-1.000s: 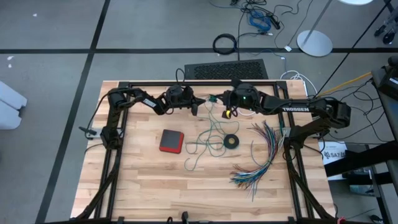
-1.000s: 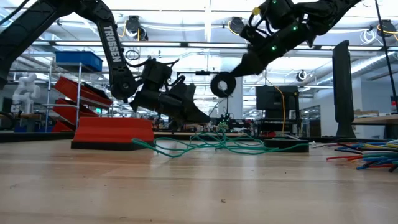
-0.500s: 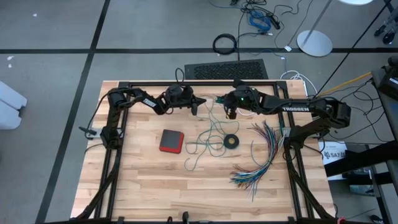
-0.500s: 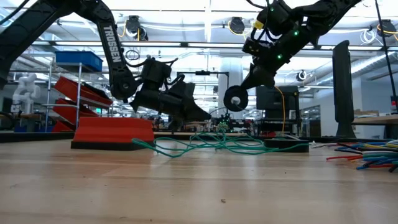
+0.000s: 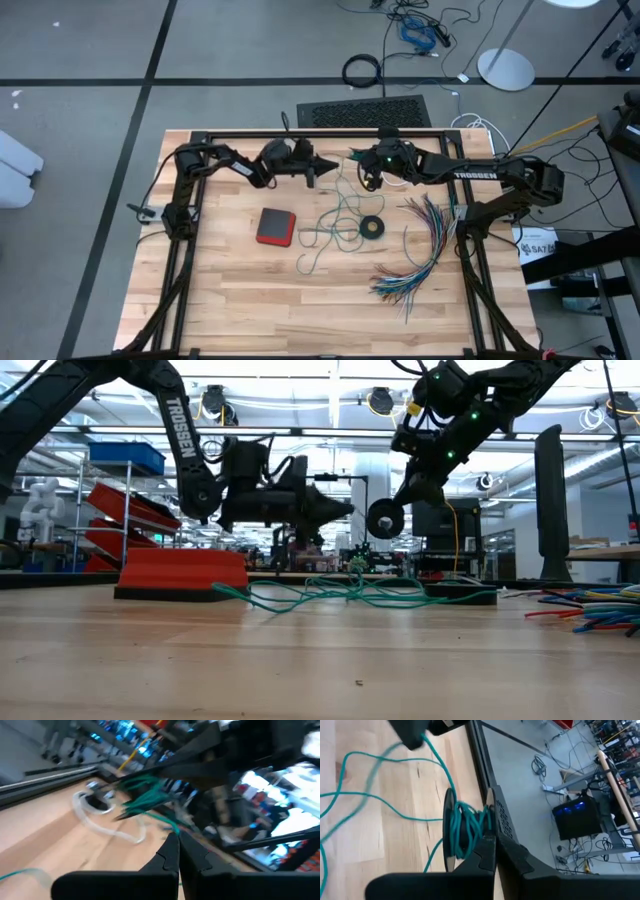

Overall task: Coiling cords
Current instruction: Coil the green wire cable on the spool

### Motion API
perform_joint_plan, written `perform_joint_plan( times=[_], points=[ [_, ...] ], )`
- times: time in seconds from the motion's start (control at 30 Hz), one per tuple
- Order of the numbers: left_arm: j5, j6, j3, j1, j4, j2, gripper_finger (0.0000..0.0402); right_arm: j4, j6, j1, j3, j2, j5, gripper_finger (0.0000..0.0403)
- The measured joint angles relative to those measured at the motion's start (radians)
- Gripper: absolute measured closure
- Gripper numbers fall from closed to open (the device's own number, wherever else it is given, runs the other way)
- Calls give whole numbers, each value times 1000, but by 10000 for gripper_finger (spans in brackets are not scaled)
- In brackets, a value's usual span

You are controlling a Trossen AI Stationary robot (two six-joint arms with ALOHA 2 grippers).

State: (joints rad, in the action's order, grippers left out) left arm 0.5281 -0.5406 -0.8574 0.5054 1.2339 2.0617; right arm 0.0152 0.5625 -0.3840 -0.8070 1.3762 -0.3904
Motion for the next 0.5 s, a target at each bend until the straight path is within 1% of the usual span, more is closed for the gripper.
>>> perform_joint_plan(
  times=[0.13, 0.27, 0.5],
  points=[
    [-24, -4, -8, -42, 62, 0, 402, -31, -5, 5, 0, 0, 0, 403],
    [-93, 21, -20, -85, 67, 0, 402, -82, 0, 28, 0, 8, 0, 403],
    [-154, 50, -37, -121, 70, -1, 402, -159, -1, 56, 0, 23, -2, 403]
  ],
)
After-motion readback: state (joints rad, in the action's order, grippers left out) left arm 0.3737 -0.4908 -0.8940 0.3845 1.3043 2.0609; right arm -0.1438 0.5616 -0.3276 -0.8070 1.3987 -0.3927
